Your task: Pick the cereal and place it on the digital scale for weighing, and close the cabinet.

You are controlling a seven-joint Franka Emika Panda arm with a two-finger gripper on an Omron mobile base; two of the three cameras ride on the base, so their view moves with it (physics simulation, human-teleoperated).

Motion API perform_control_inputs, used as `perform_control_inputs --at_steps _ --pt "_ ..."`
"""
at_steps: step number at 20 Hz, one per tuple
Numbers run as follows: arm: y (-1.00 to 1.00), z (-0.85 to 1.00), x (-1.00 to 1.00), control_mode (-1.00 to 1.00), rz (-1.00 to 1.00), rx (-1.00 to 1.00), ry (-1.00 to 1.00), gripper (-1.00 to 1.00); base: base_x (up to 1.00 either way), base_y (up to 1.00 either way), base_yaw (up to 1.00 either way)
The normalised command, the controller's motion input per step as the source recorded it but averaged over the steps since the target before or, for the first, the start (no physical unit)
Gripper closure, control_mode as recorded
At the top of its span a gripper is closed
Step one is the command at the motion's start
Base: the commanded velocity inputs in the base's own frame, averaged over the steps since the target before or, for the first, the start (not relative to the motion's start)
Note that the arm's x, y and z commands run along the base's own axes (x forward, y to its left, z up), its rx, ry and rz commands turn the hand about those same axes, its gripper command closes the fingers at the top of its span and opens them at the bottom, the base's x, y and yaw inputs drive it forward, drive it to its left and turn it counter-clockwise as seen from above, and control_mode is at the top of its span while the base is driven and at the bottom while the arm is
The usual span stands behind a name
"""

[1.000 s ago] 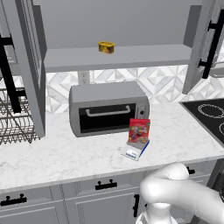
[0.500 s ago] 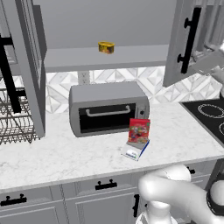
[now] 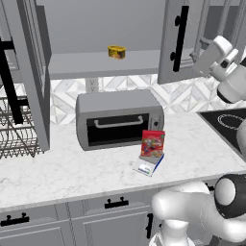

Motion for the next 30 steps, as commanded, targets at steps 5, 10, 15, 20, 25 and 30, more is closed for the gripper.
perform_control_inputs --at_steps 5,10,15,20,25,30 --pt "0.1 -0.03 1.0 -1.0 0.0 0.0 0.05 -1.0 0.0 0.0 0.0" --pt "0.01 -0.04 0.99 -1.0 0.0 0.0 0.02 -1.0 0.0 0.0 0.0" --pt "0.0 -0.33 0.83 -1.0 0.0 0.0 -0.06 -1.0 0.0 0.0 0.0" --pt "0.0 -0.08 -0.52 -1.0 0.0 0.0 -0.2 -1.0 0.0 0.0 0.0" --pt "0.01 0.08 -1.0 -1.0 0.01 -0.01 -0.28 -1.0 0.0 0.0 0.0" --pt "0.55 0.22 -1.0 -1.0 0.02 -0.08 -0.36 -1.0 0.0 0.0 0.0"
